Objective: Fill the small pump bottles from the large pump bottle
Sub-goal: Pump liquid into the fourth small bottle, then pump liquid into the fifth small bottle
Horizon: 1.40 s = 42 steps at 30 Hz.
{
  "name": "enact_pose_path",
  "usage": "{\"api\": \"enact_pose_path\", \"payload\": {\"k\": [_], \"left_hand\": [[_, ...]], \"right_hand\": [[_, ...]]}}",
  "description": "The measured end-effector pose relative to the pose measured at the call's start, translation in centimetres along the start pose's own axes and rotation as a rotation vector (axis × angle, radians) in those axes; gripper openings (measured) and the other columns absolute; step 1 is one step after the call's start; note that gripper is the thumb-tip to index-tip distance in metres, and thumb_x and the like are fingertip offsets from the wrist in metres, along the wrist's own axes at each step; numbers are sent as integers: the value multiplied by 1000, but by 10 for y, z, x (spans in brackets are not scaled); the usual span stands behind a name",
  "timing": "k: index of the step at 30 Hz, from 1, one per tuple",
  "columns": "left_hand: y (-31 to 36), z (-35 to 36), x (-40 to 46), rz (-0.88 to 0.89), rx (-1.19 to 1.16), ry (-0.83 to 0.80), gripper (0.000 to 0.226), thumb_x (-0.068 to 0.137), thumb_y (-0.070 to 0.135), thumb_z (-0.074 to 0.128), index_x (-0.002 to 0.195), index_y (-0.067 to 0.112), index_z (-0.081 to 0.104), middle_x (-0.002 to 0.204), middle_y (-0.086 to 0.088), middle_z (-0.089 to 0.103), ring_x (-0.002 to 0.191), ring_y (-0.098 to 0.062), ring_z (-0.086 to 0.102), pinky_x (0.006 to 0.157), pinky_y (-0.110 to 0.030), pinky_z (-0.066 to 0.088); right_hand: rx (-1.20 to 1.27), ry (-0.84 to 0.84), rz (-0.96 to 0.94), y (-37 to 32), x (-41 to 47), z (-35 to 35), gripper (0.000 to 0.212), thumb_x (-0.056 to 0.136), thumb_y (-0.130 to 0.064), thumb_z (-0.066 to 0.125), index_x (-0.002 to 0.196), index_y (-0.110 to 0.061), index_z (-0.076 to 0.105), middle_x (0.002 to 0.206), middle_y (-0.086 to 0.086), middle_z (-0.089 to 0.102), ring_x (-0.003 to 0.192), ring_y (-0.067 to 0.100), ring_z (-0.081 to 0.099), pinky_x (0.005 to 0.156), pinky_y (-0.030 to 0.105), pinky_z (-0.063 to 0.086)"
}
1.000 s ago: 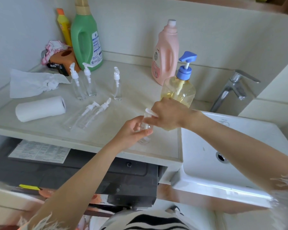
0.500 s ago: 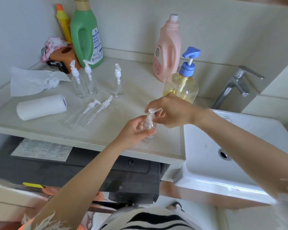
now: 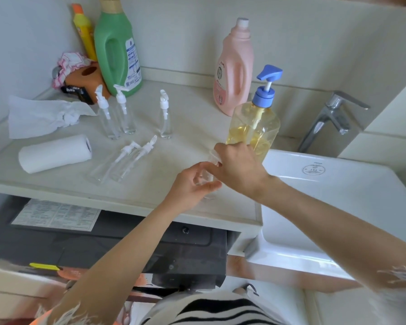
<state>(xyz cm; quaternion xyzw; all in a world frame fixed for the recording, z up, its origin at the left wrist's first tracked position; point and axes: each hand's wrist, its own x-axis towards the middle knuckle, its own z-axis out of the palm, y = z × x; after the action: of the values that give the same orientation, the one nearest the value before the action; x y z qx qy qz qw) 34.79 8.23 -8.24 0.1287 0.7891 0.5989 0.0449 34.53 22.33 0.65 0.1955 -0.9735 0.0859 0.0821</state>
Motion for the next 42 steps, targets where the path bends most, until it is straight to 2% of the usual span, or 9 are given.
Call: {"api": "enact_pose_path", "payload": {"k": [3, 7, 12, 16, 20, 23, 27, 31, 42], "left_hand": [[1, 4, -4, 20, 41, 22, 24, 81, 27, 75, 96, 36, 59, 60, 26, 51, 61, -2, 48, 60, -12, 36], [2, 0, -6, 33, 33, -29, 32, 81, 32, 74, 111, 33, 62, 94, 3, 70, 86, -18, 64, 81, -32, 50], [2, 4, -7, 66, 103, 81, 21, 79, 33, 77, 89, 31, 58, 64, 6, 48, 55, -6, 42, 55, -19, 36], [3, 4, -4, 67, 129, 136, 26, 75, 37, 78, 81, 40, 53, 59, 7, 41, 55, -11, 40, 56, -26, 35], [13, -16, 6, 72, 119, 168, 28, 69, 50, 78, 86, 40, 57, 70, -7, 54, 64, -19, 50, 64, -41, 45], [20, -52, 17, 37, 111, 202, 59, 63, 61, 72, 111, 28, 63, 93, 1, 67, 87, -12, 63, 81, -36, 52], [14, -108, 16, -26, 245, 333, 61, 77, 39, 77, 131, 20, 55, 125, 7, 62, 110, -11, 60, 93, -25, 46], [-9, -160, -7, -153, 557, 550, 48, 87, 31, 67, 131, 17, 56, 132, -1, 59, 122, -19, 54, 100, -27, 37], [-44, -182, -22, -423, 710, 365, 51, 89, 26, 59, 138, 23, 45, 132, -1, 57, 120, -21, 52, 98, -32, 38]], "right_hand": [[-3, -23, 12, 4, 0, -4, 43, 92, -53, 51, 77, -13, 49, 73, 6, 58, 75, 31, 56, 66, 32, 38], [151, -280, -231, 19, 7, -25, 13, 85, -26, 67, 93, -15, 68, 83, -1, 69, 81, 20, 62, 73, 30, 44], [179, -74, -206, 15, 2, -1, 23, 84, -26, 66, 71, -9, 55, 64, -1, 58, 65, 28, 56, 62, 33, 38], [236, 39, -53, 13, 1, 13, 31, 86, -32, 65, 74, -5, 59, 67, 5, 63, 68, 28, 58, 66, 36, 44], [318, 17, -30, 0, 21, 4, 28, 87, -33, 65, 71, -11, 57, 62, -1, 58, 66, 22, 55, 65, 32, 43], [387, 94, -6, -24, 52, -9, 31, 88, -30, 64, 66, -14, 48, 56, -6, 46, 64, 22, 49, 64, 33, 39], [431, 204, 10, -51, 112, -10, 36, 92, -30, 58, 62, -18, 41, 57, -4, 45, 69, 28, 51, 64, 31, 34], [361, 208, -24, -86, 170, 11, 23, 95, -30, 55, 85, -9, 56, 84, 12, 63, 88, 34, 59, 72, 33, 38], [313, 82, 143, -98, 201, 64, 25, 95, -25, 50, 103, -2, 58, 97, 15, 67, 101, 33, 59, 107, 37, 34]]}}
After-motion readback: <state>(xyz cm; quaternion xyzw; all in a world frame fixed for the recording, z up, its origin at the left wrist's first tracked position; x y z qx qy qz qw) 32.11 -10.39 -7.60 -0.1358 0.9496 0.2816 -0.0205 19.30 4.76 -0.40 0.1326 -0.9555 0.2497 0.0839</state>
